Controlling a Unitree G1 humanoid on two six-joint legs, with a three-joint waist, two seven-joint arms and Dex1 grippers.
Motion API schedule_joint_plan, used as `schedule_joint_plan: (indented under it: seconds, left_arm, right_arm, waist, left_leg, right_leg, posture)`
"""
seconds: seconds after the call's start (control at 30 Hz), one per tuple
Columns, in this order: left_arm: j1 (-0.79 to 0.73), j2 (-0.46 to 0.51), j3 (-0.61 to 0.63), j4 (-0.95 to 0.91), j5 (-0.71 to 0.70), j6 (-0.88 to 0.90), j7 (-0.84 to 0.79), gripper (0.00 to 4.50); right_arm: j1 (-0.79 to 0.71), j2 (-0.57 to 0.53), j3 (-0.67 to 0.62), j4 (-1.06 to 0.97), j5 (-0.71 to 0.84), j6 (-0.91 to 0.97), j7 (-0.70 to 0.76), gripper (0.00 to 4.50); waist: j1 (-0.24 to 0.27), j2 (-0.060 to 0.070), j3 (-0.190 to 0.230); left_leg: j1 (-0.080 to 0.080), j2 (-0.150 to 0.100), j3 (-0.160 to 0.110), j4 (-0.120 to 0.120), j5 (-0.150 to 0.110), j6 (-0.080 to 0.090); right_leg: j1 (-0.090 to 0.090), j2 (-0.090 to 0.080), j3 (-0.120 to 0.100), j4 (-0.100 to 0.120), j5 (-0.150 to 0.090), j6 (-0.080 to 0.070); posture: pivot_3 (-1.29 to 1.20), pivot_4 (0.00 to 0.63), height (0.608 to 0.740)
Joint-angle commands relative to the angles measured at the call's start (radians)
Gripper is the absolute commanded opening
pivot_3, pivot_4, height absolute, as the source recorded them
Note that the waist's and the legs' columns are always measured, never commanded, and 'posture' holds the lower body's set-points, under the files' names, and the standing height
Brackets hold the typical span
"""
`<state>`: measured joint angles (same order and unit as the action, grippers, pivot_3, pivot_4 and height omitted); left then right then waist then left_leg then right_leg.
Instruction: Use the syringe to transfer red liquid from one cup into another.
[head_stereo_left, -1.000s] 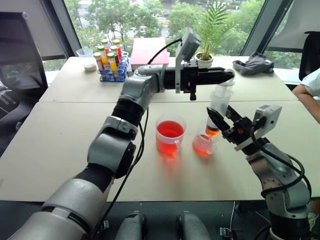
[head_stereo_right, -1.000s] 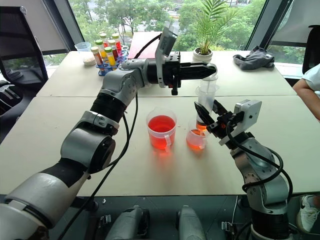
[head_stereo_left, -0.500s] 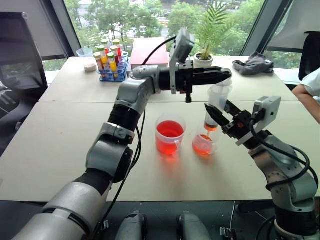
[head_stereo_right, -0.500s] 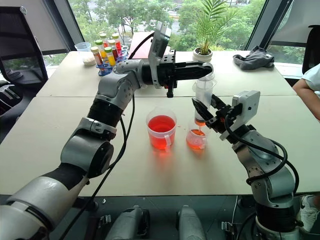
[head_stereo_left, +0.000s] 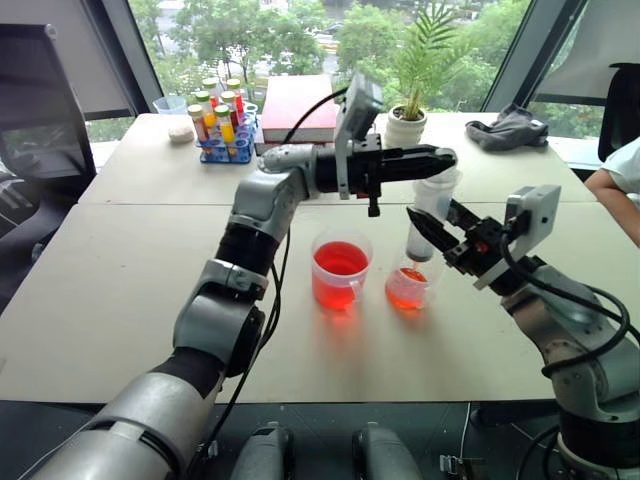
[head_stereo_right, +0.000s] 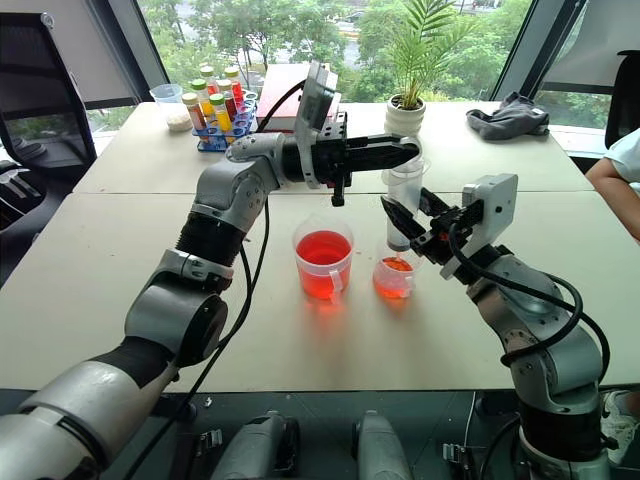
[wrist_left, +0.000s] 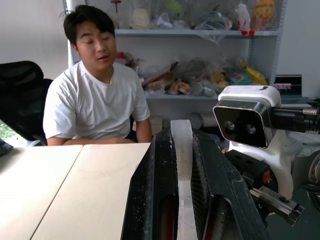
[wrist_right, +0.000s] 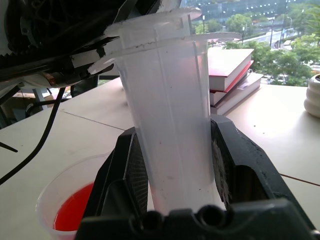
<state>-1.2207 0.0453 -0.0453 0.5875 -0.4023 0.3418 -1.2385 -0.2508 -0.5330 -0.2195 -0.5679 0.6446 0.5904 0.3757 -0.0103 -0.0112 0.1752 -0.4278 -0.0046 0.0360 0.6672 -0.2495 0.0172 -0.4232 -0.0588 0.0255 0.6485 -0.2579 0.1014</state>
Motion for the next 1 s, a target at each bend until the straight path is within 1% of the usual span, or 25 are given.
schedule_joint_plan:
  seconds: [0.03, 0.1, 0.2, 0.27, 0.33, 0.4, 0.43, 0.57, 0.7, 0.8, 0.87, 0.93, 1.0]
  left_arm:
    - [0.014, 0.0, -0.062, 0.001, 0.028, 0.058, -0.021, 0.03]
    - [0.004, 0.009, -0.046, -0.005, 0.018, 0.069, -0.01, 0.03]
    - [-0.03, 0.07, 0.014, -0.012, -0.013, 0.098, 0.001, 1.26]
    - [-0.041, 0.113, 0.043, -0.029, -0.026, 0.111, 0.014, 2.28]
    - [-0.04, 0.155, 0.064, -0.051, -0.037, 0.124, 0.022, 3.16]
    - [-0.025, 0.203, 0.076, -0.088, -0.047, 0.141, 0.018, 4.2]
    - [-0.014, 0.228, 0.078, -0.109, -0.053, 0.156, 0.012, 4.43]
    - [0.085, 0.342, 0.064, -0.247, -0.064, 0.215, -0.029, 4.43]
    - [0.206, 0.409, 0.058, -0.401, -0.091, 0.278, -0.017, 4.43]
    - [0.266, 0.432, 0.074, -0.476, -0.111, 0.329, 0.021, 4.43]
    - [0.293, 0.441, 0.084, -0.509, -0.124, 0.35, 0.046, 4.43]
    - [0.31, 0.445, 0.087, -0.532, -0.133, 0.362, 0.064, 4.43]
    - [0.329, 0.446, 0.09, -0.553, -0.145, 0.369, 0.083, 4.43]
  right_arm:
    - [-0.063, 0.0, -0.097, -0.093, 0.043, -0.054, -0.032, 1.36]
    - [-0.048, 0.007, -0.083, -0.089, 0.042, -0.054, -0.028, 1.36]
    - [-0.017, 0.024, -0.035, -0.078, 0.021, -0.058, -0.01, 1.36]
    - [0.0, 0.034, -0.017, -0.068, 0.017, -0.06, -0.003, 1.36]
    - [0.012, 0.037, -0.009, -0.057, 0.012, -0.068, 0.005, 1.36]
    - [0.02, 0.04, -0.007, -0.049, 0.008, -0.072, 0.011, 1.36]
    - [0.022, 0.039, -0.006, -0.046, 0.006, -0.074, 0.014, 1.36]
    - [0.008, 0.03, -0.017, -0.033, 0.013, -0.064, 0.014, 1.36]
    - [-0.066, 0.0, -0.076, -0.021, 0.084, 0.016, -0.031, 1.36]
    - [-0.204, -0.064, -0.174, 0.025, 0.208, 0.154, -0.134, 1.36]
    - [-0.334, -0.133, -0.241, 0.097, 0.298, 0.281, -0.23, 1.36]
    - [-0.422, -0.19, -0.278, 0.164, 0.365, 0.39, -0.298, 1.36]
    - [-0.544, -0.309, -0.281, 0.321, 0.378, 0.588, -0.345, 1.36]
  waist:
    - [0.0, 0.0, 0.0]
    - [0.0, 0.0, 0.0]
    - [-0.001, 0.0, 0.0]
    - [-0.005, 0.0, 0.0]
    - [-0.005, 0.0, 0.0]
    - [-0.003, 0.0, 0.0]
    - [-0.003, 0.0, 0.0]
    - [-0.003, 0.0, 0.0]
    - [-0.002, 0.0, 0.0]
    - [0.002, 0.0, 0.0]
    - [0.002, 0.0, 0.0]
    - [0.004, 0.0, 0.0]
    - [0.003, 0.001, 0.0]
  left_leg:
    - [0.0, 0.0, 0.0, 0.0, 0.0, 0.0]
    - [0.0, 0.0, 0.0, 0.0, 0.0, 0.0]
    - [0.0, 0.0, 0.0, 0.0, 0.0, 0.0]
    - [0.0, 0.0, 0.0, 0.0, 0.0, 0.0]
    - [0.001, 0.001, 0.0, 0.0, 0.0, 0.0]
    - [0.0, 0.001, -0.001, 0.0, 0.0, 0.0]
    - [0.0, 0.001, -0.001, 0.0, 0.0, 0.0]
    - [0.0, 0.001, -0.001, 0.0, 0.0, 0.0]
    - [0.001, 0.001, -0.001, 0.0, 0.0, 0.0]
    - [0.0, 0.0, -0.001, 0.001, 0.0, 0.0]
    - [0.0, 0.0, -0.001, 0.002, 0.0, 0.0]
    - [0.0, 0.0, -0.001, 0.001, 0.0, 0.0]
    - [0.0, 0.0, -0.002, 0.0, 0.0, -0.001]
  right_leg:
    - [0.0, 0.0, 0.0, 0.0, 0.0, 0.0]
    - [0.0, 0.0, 0.0, 0.0, 0.0, 0.0]
    - [0.0, 0.0, 0.0, 0.0, 0.0, 0.0]
    - [0.0, 0.0, 0.0, 0.0, 0.0, 0.0]
    - [0.0, 0.001, 0.0, 0.001, 0.0, 0.0]
    - [0.0, 0.001, 0.0, 0.001, 0.0, 0.0]
    - [0.0, 0.001, 0.0, 0.001, 0.0, 0.0]
    - [0.0, 0.001, 0.0, 0.001, 0.0, 0.0]
    - [0.0, 0.0, 0.0, 0.002, 0.0, 0.0]
    - [0.0, -0.002, 0.0, 0.002, 0.0, 0.0]
    - [0.0, -0.003, -0.001, 0.002, 0.0, 0.0]
    - [0.001, -0.005, -0.001, 0.002, 0.0, 0.0]
    - [0.001, -0.006, -0.001, 0.001, 0.0, -0.001]
  posture:
    - [0.0, 0.15, 0.74]
    - [0.0, 0.15, 0.74]
    - [0.0, 0.15, 0.74]
    - [0.0, 0.15, 0.74]
    - [0.0, 0.15, 0.74]
    - [0.0, 0.15, 0.74]
    - [0.0, 0.15, 0.74]
    - [0.0, 0.15, 0.74]
    - [0.0, 0.15, 0.74]
    - [0.0, 0.15, 0.74]
    - [0.0, 0.15, 0.74]
    - [0.0, 0.15, 0.74]
    - [0.0, 0.15, 0.74]
